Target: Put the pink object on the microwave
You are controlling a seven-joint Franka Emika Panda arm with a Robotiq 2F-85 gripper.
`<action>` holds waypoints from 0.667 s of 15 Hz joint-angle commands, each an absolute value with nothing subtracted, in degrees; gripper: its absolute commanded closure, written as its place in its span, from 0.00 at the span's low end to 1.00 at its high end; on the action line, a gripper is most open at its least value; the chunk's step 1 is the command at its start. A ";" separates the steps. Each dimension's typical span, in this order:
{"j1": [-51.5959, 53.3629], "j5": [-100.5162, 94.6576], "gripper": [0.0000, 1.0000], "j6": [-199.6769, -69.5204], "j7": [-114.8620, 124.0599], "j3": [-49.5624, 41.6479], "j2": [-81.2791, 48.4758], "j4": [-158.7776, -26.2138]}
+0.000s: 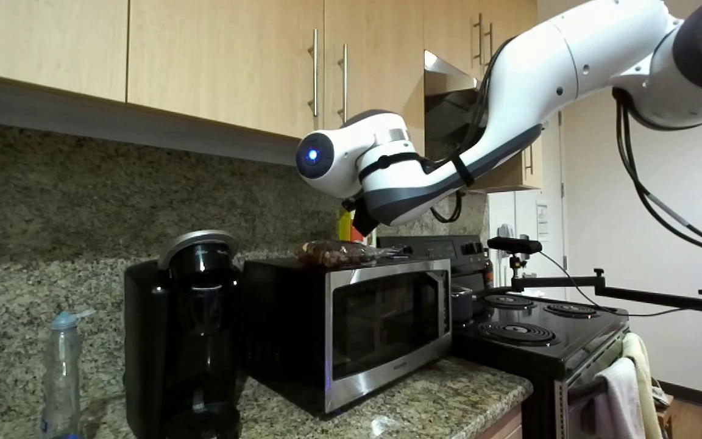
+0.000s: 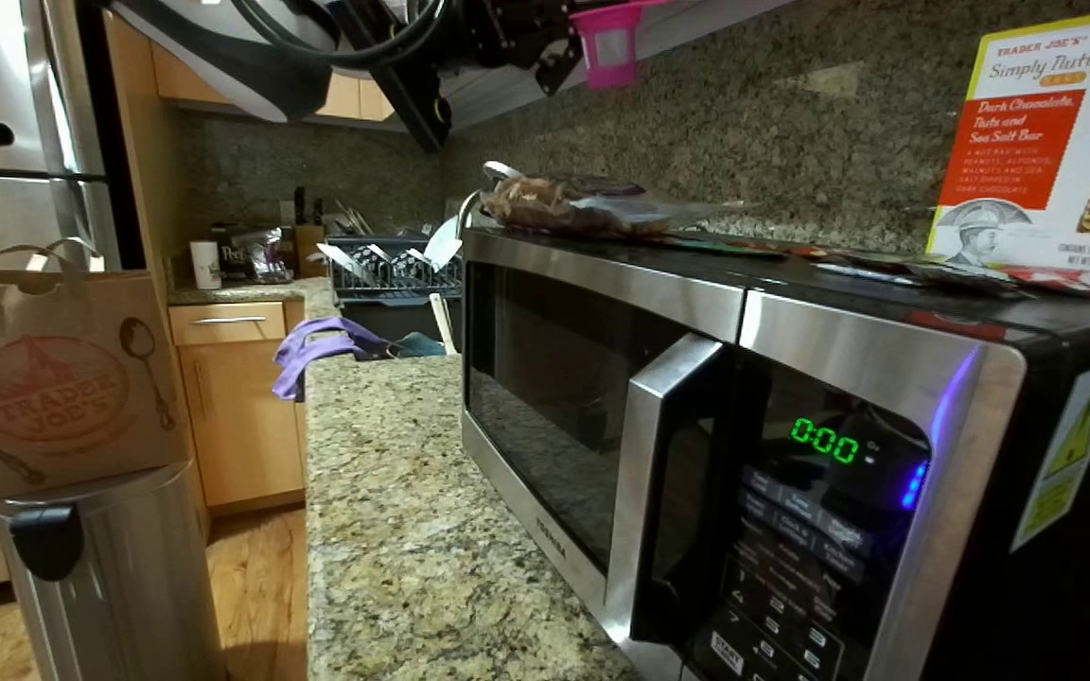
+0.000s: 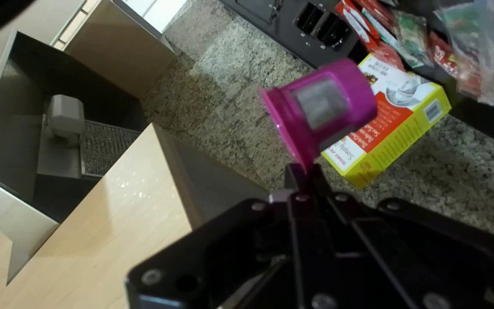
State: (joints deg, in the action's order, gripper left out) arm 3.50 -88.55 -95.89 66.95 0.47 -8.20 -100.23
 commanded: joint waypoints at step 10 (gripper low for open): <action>-0.07 -89.86 0.99 -99.52 66.77 -1.36 -9.86 -102.00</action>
State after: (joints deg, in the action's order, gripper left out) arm 1.61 -88.34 -97.73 66.96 -0.68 -8.90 -101.49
